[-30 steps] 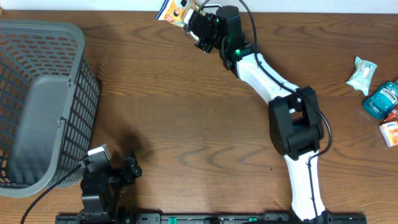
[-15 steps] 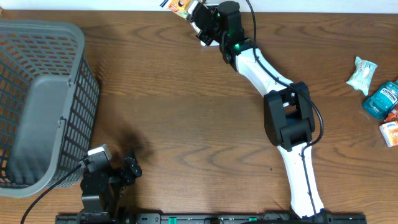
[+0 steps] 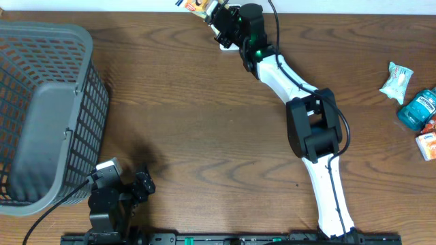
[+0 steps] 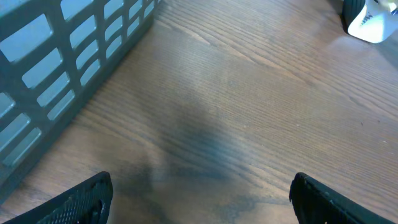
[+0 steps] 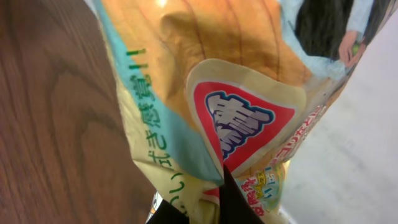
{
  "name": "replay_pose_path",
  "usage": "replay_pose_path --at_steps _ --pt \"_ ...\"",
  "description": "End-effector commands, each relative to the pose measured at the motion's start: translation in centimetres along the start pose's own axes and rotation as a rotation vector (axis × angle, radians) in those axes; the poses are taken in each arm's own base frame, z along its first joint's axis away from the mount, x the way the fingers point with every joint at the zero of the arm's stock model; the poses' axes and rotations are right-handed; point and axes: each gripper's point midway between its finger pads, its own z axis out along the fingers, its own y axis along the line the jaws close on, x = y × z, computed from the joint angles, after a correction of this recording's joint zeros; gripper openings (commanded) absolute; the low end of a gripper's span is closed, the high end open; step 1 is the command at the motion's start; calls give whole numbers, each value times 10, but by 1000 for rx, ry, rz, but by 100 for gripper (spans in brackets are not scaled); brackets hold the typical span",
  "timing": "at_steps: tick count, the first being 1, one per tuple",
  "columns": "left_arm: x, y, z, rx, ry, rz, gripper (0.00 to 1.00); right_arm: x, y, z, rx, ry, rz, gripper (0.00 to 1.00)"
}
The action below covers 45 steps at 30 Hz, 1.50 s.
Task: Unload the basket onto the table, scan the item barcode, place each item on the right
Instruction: 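Hold the yellow snack bag against the scanner face, then carry the yellow bag to the right table edge and release it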
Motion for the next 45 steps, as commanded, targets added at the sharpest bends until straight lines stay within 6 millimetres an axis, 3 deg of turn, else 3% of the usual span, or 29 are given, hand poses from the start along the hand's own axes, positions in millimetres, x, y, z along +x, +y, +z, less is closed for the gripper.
replay_pose_path --at_steps 1,9,16,21,26,30,36,41,45 --pt "0 2 0 -8 -5 -5 91 -2 -6 2 5 -20 36 1" --pt "0 2 0 -7 -4 -5 91 2 1 4 -25 -22 89 1" --pt "0 2 0 -7 -5 -5 91 -19 -11 -8 -10 -20 130 1" --pt "0 2 0 -8 -5 -5 91 -20 -38 -39 72 160 159 1" --pt "0 2 0 -7 -4 -5 91 -1 -78 -101 259 458 160 1" --pt "0 2 0 -8 -5 -5 91 34 -110 -161 393 713 147 1" --pt "0 2 0 -7 -5 -5 91 123 -118 -226 362 990 313 1" --pt "0 2 0 -8 -4 -5 91 198 -130 -261 401 1038 534 1" --pt "0 2 0 -8 -5 -5 91 257 -152 -296 556 1033 688 1"
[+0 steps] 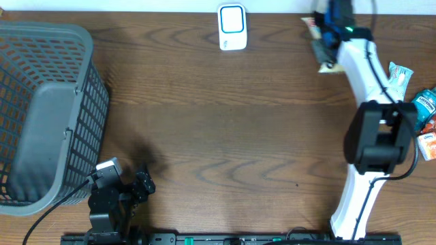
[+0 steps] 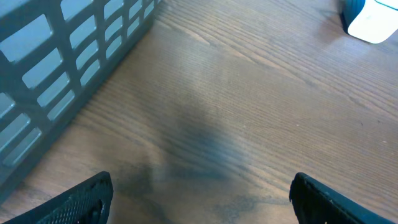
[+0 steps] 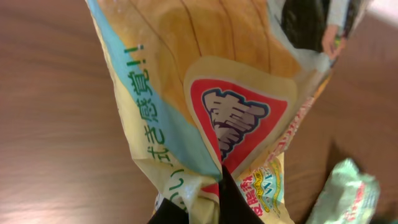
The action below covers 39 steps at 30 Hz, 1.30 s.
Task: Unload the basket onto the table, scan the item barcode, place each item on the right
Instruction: 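Carry the yellow bag to the right table edge and release it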
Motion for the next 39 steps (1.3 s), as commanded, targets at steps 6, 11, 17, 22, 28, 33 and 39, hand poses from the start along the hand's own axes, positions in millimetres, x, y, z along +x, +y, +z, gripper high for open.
replay_pose_path --at_steps 6,11,17,22,28,33,39 --pt "0 1 0 -7 -5 -5 91 87 -80 62 93 61 377 1" --pt "0 1 0 -7 -5 -5 91 129 -120 72 141 101 478 1" --pt "0 1 0 -7 -5 -5 91 126 -149 64 147 52 528 13" --pt "0 1 0 -7 -5 -5 91 80 -131 33 -8 -78 514 99" --pt "0 1 0 -7 -5 -5 91 10 -119 -63 -114 -304 474 99" --pt "0 1 0 -7 -5 -5 91 -24 -110 -146 -150 -448 483 99" --pt "0 1 0 -7 -5 -5 91 -46 -83 -259 -217 -629 405 99"
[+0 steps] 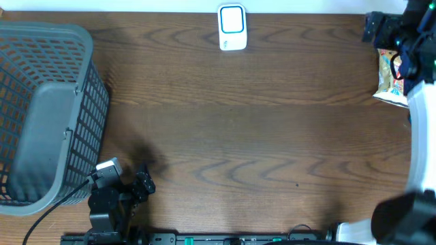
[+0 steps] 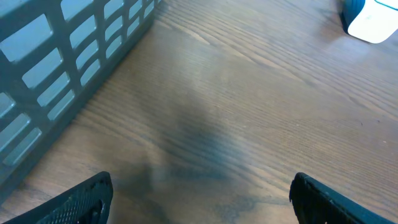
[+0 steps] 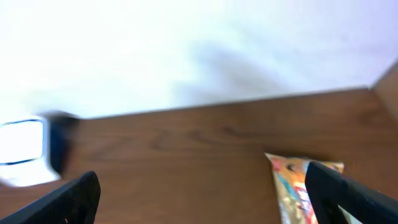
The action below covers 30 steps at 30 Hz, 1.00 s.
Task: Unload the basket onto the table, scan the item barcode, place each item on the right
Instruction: 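Carry the yellow bag to the right table edge and release it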
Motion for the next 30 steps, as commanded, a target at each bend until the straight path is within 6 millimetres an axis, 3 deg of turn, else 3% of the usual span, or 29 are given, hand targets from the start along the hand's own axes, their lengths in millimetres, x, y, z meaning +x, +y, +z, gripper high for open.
replay_pose_path --at_steps 1,9,15,23,30 --pt "0 1 0 -7 -5 -5 91 -28 36 -47 -83 -78 -12 99" --pt "0 1 0 -7 -5 -5 91 -66 68 -153 -136 -251 -56 99" --pt "0 1 0 -7 -5 -5 91 -70 77 -236 -155 -349 -73 99" --pt "0 1 0 -7 -5 -5 91 -38 80 -309 -155 -357 -74 99" --pt "0 1 0 -7 -5 -5 91 13 68 -335 -79 -244 -72 99"
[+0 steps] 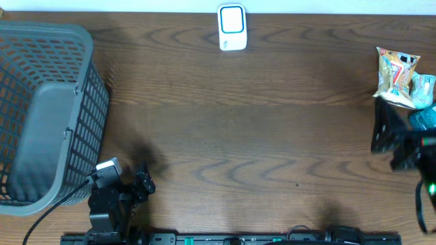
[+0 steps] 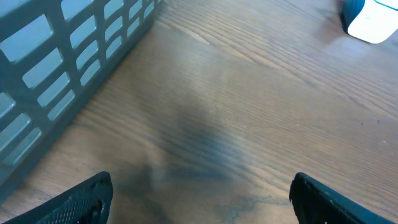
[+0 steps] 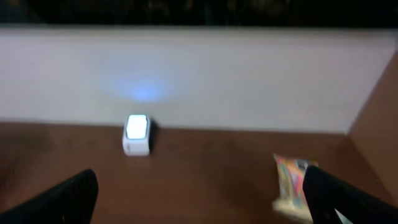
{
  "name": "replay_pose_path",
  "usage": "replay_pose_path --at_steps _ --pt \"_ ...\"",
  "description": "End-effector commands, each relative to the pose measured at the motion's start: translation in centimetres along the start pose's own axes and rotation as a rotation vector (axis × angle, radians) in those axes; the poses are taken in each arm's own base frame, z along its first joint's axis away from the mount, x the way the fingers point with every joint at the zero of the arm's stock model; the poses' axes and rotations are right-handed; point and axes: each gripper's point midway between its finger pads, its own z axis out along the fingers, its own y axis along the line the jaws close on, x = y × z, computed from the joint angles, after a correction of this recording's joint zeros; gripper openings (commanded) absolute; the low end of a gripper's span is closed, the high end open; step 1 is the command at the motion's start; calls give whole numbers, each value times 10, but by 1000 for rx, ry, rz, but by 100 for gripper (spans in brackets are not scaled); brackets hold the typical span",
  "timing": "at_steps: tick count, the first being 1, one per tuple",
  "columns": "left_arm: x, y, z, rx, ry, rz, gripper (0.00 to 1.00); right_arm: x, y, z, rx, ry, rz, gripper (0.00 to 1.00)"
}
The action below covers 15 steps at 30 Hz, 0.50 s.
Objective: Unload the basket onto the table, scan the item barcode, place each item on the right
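The white barcode scanner (image 1: 231,27) with a blue face stands at the table's far edge, and shows small in the right wrist view (image 3: 137,134). The orange and yellow snack bag (image 1: 396,76) lies at the far right, blurred in the right wrist view (image 3: 290,186). My right gripper (image 1: 390,133) hangs open and empty by the right edge, nearer than the bag (image 3: 202,205). My left gripper (image 1: 142,182) rests open at the near left with only bare wood between its fingers (image 2: 199,202).
A grey mesh basket (image 1: 41,109) fills the left side, its wall close to my left gripper (image 2: 68,56). A green and white packet (image 1: 424,87) and a blue bottle (image 1: 426,117) lie beside the snack bag at the right edge.
My right gripper has drawn back from the far right corner to the right edge, nearer than the bag, still open. The snack bag lies where it was. The left arm is unchanged.
My right gripper first held the snack bag up at the scanner on the far edge. Then it had the bag over the far right of the table. A second ago the bag lay there with the gripper open beside it, and now the gripper is back nearer.
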Motion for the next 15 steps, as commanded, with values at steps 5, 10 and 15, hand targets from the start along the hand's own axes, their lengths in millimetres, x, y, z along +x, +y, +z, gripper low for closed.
replay_pose_path --at_steps 5,10,15 --pt "0 1 0 -7 -5 -5 91 39 0 -21 30 129 -7 99" --pt "0 1 0 -7 -5 -5 91 51 -6 -14 56 168 -6 99" --pt "0 1 0 -7 -4 -5 91 71 -10 -2 69 158 -7 99"
